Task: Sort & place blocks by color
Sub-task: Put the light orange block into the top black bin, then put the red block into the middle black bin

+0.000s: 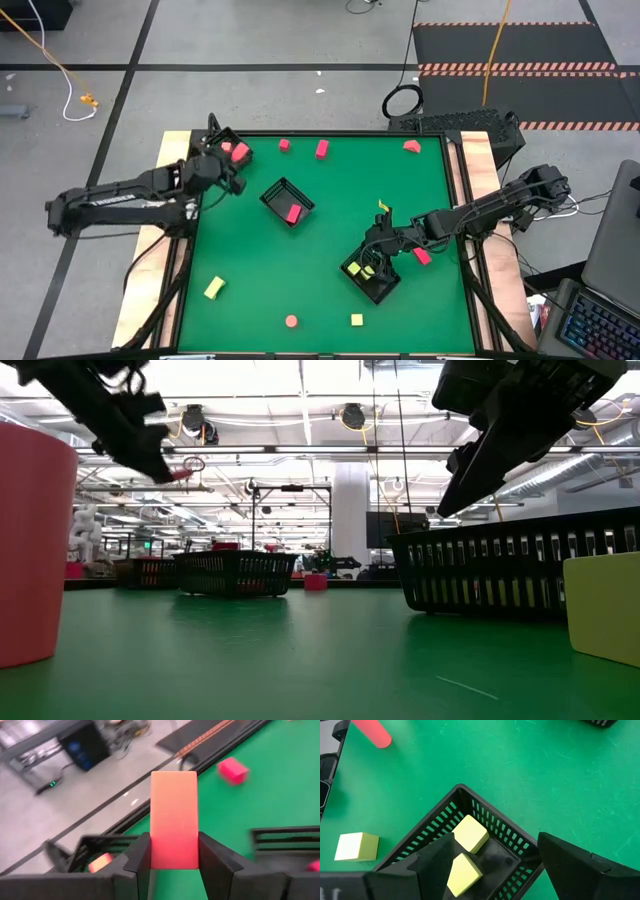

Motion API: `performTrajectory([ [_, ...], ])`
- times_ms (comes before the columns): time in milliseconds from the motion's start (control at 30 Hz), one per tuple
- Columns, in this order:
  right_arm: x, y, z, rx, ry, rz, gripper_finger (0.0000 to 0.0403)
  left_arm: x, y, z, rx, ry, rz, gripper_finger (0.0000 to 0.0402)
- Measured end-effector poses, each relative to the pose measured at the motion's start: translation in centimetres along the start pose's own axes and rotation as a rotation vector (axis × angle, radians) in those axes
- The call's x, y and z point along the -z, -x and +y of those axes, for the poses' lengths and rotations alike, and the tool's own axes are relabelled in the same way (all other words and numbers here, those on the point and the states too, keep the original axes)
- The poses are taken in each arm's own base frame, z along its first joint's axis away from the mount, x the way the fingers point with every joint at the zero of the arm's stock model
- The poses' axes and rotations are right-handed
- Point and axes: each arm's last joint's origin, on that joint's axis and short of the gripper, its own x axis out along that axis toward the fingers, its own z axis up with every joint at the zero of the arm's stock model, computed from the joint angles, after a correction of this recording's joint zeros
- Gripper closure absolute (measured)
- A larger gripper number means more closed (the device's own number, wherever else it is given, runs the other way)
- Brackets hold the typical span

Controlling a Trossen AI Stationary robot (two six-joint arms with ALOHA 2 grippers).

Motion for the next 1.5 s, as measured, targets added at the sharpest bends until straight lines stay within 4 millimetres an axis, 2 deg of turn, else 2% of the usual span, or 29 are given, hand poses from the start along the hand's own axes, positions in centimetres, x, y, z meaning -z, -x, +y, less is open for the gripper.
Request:
performTrajectory([
  [267,0.0,0.0,0.0,0.000,0.000,0.000,0.0122,0.4,-4.7,2.9,-0.110,0.026,0.200,0.0275],
  [433,0.0,0.0,0.0,0.000,0.000,0.000,0.0122,0.6,-7.6,4.1,-0.068,0.057,0.256,0.0275],
  [667,0.0,0.0,0.0,0.000,0.018,0.000,0.0122,1.9,-10.1,5.9,-0.131,0.090,0.383,0.0275],
  [833,0.0,0.0,0.0,0.001,0.042,0.001,0.0122,2.6,-10.9,6.5,-0.129,0.127,0.436,0.0273],
  [1067,0.0,0.0,0.0,0.001,0.046,0.001,0.0122,2.8,-11.0,6.4,-0.117,0.135,0.450,0.0153],
  [1200,0.0,0.0,0.0,0.001,0.046,0.001,0.0122,2.9,-11.0,6.4,-0.115,0.133,0.461,0.0113],
  [1367,0.0,0.0,0.0,0.008,0.046,-0.001,0.0122,2.7,-10.9,6.0,-0.102,0.121,0.449,0.0099],
  [1500,-0.1,0.0,-0.3,0.101,0.047,-0.040,0.0122,2.3,-10.8,5.3,-0.070,0.104,0.415,0.0107],
])
